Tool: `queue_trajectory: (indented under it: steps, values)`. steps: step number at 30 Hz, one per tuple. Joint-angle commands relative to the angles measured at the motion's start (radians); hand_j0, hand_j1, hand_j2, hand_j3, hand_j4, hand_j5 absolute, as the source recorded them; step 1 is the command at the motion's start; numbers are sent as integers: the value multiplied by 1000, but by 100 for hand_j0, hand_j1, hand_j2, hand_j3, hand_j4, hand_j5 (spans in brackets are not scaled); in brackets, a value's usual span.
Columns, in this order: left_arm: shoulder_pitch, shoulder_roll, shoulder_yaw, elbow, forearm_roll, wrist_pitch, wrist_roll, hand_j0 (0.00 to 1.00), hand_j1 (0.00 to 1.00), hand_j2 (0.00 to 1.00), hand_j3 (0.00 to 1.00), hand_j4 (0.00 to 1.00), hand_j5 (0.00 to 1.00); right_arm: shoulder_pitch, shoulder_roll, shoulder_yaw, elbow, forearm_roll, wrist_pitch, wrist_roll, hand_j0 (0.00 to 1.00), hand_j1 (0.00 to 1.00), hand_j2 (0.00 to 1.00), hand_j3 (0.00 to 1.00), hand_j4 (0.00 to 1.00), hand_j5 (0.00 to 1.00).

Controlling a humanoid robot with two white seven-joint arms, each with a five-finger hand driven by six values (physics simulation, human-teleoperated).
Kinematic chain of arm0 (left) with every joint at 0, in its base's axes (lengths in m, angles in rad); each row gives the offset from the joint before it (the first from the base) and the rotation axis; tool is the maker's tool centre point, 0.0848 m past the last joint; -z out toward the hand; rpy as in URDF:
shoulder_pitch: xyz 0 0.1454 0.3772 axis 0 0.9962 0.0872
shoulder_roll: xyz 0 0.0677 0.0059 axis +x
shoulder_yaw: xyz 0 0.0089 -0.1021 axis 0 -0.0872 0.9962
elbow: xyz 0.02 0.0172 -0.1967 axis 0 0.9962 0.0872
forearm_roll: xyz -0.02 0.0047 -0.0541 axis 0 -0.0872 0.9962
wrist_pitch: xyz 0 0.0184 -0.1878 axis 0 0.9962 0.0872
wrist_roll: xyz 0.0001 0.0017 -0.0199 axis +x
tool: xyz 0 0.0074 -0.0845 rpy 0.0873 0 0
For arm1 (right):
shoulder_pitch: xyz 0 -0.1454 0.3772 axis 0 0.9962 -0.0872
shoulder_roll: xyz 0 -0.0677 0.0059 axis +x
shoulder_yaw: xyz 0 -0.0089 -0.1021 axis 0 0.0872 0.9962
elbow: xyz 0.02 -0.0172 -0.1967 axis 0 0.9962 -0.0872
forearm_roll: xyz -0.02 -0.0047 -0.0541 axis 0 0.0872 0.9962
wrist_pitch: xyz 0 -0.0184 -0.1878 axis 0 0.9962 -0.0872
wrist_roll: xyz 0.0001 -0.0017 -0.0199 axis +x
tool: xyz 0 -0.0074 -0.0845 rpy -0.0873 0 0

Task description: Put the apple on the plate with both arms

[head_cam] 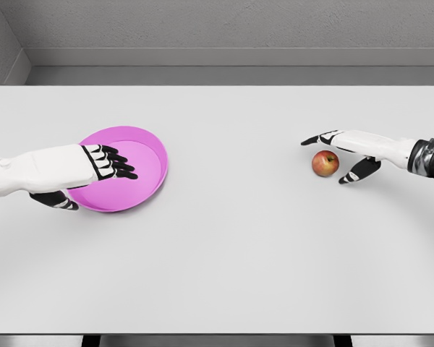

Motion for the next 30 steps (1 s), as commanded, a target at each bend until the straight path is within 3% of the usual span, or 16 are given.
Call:
queue_trajectory:
  steps: [1, 6, 14, 18, 24, 30]
  values:
    - [0, 1, 0, 0, 5, 3, 0, 100, 100, 100, 100, 100, 100, 0, 0, 0, -1, -7, 2, 0, 89, 89, 89, 89, 89, 89]
    - [0, 1, 0, 0, 5, 3, 0, 100, 100, 100, 100, 100, 100, 0, 2, 0, -1, -5, 0, 0, 82, 82, 82, 82, 82, 82]
    - [2, 1, -1, 0, 5, 3, 0, 100, 100, 100, 100, 100, 100, 0, 10, 1, -1, -7, 0, 0, 82, 82, 82, 82, 82, 82]
    - [2, 1, -1, 0, 5, 3, 0, 100, 100, 100, 100, 100, 100, 0, 11, 8, -1, -7, -1, 0, 77, 77, 77, 77, 77, 77]
    - [3, 1, -1, 0, 5, 3, 0, 100, 100, 100, 100, 100, 100, 0, 11, 8, -1, -7, -15, 0, 59, 59, 59, 59, 59, 59]
    - [3, 1, -1, 0, 5, 3, 0, 100, 100, 100, 100, 100, 100, -2, 13, 8, -5, -7, -15, 0, 55, 55, 55, 55, 55, 55]
